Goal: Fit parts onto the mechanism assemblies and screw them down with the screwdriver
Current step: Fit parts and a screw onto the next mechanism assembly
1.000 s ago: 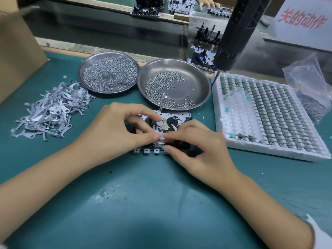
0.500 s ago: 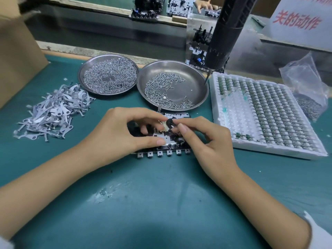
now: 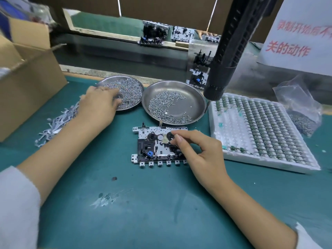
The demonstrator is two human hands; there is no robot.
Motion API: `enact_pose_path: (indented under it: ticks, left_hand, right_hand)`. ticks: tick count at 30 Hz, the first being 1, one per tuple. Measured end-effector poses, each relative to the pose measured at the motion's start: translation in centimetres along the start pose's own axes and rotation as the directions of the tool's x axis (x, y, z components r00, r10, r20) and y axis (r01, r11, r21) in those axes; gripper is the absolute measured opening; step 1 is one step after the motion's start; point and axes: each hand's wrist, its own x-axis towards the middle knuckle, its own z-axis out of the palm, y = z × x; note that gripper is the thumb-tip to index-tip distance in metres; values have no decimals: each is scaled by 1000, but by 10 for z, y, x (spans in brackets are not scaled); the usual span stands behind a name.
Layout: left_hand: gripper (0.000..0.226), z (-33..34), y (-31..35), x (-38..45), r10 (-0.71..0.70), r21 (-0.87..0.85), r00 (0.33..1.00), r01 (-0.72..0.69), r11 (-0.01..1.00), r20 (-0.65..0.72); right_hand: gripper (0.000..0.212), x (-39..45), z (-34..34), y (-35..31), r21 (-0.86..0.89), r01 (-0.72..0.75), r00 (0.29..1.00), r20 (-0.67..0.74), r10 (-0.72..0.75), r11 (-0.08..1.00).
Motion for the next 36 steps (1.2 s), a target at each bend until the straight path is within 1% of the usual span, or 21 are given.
enact_pose_path:
  ticks: [2, 5, 8, 10, 12, 16, 19, 21, 23, 26, 27, 28, 30, 32, 34, 35, 36]
  left_hand:
    - [25, 1, 4, 4, 1, 32, 999, 1, 999, -48]
    - [16, 1, 6, 3, -13, 7, 983, 15, 1000, -182]
    - [16, 3, 4, 0, 13, -60, 962, -30, 998, -274]
    - [16, 3, 3, -1, 42, -93, 933, -80, 992, -358]
    - [16, 2, 2, -2, 45, -114, 912, -100, 988, -407]
    - [15, 1, 2, -5, 17, -309, 922, -147, 940, -387]
    - [20, 2, 2, -8, 2, -344, 925, -143, 928, -380]
    - [22, 0, 3, -12, -37, -421, 935, -124, 898, -353]
    - [16, -3, 7, -18, -59, -517, 939, -132, 846, -338]
    - [8, -4, 12, -29, -33, -548, 946, -158, 821, -322]
    - [5, -4, 14, -33, -42, -592, 951, -156, 791, -308]
    - [5, -5, 15, -37, -61, -658, 956, -151, 738, -288]
    - [12, -6, 16, -46, -95, -783, 965, -140, 607, -246]
    - [17, -9, 19, -57, -84, -852, 972, -150, 502, -220]
    - [16, -8, 29, -67, -22, -870, 976, -181, 459, -214]
    - [13, -7, 34, -71, 13, -871, 976, -199, 450, -216]
    - [9, -7, 38, -75, 39, -872, 974, -218, 439, -224]
  right_hand:
    - [17, 0, 0, 0, -2, 15, 1000, -2, -15, 1000]
    - [17, 0, 1, 0, -2, 30, 1000, -5, -30, 1000]
    - [16, 0, 1, 1, -13, 33, 999, -7, -33, 999]
    - [17, 1, 1, 1, -14, 33, 999, -3, -33, 999]
    - [17, 1, 1, 1, -10, 31, 1000, -1, -31, 999]
    - [16, 1, 0, 2, -10, 27, 1000, 2, -27, 1000]
    - [17, 1, 0, 1, -10, 42, 999, -1, -42, 999]
    - [18, 1, 0, -1, -2, 40, 999, -3, -40, 999]
    - [19, 0, 0, -3, 14, 20, 1000, -4, -20, 1000]
    - [18, 0, -1, -3, 0, 21, 1000, -19, -21, 1000]
    - [17, 0, -1, -2, -9, 26, 999, -27, -26, 1000]
    - [17, 0, -2, -2, -18, 33, 999, -37, -33, 999]
    - [17, 1, 1, -4, -57, 60, 996, -64, -64, 997]
    - [18, 6, 5, -11, -107, 94, 990, -93, -104, 990]
    - [18, 15, 5, -16, -127, 110, 987, -106, -124, 986]
    - [18, 20, 5, -18, -96, 84, 990, -107, -95, 992]
    - [17, 26, 5, -22, -30, 28, 994, -102, -31, 999]
